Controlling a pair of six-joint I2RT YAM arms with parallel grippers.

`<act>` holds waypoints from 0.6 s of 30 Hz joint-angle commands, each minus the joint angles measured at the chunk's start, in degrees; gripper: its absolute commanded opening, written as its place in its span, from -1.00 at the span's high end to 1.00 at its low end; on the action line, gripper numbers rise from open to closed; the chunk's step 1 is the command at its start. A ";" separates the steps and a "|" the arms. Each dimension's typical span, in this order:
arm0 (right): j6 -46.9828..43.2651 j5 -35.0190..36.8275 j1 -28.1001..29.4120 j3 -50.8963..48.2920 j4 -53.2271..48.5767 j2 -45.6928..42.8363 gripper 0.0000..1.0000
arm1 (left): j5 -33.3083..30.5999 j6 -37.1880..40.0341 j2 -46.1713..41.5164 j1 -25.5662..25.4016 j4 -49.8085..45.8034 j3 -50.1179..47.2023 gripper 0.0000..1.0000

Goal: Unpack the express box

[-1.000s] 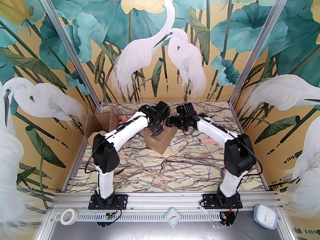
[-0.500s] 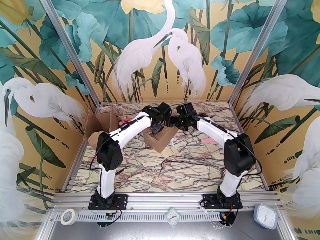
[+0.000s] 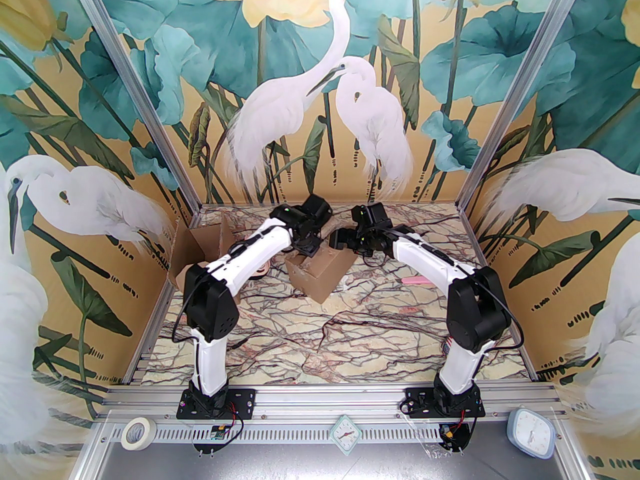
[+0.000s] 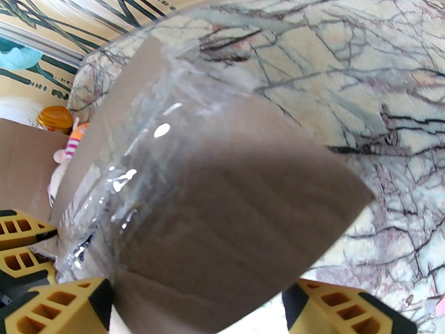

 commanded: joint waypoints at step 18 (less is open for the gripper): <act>-2.70 8.95 -1.91 -3.23 -4.56 4.01 -0.73 | 22.79 -18.34 -9.59 6.16 13.59 -13.54 1.00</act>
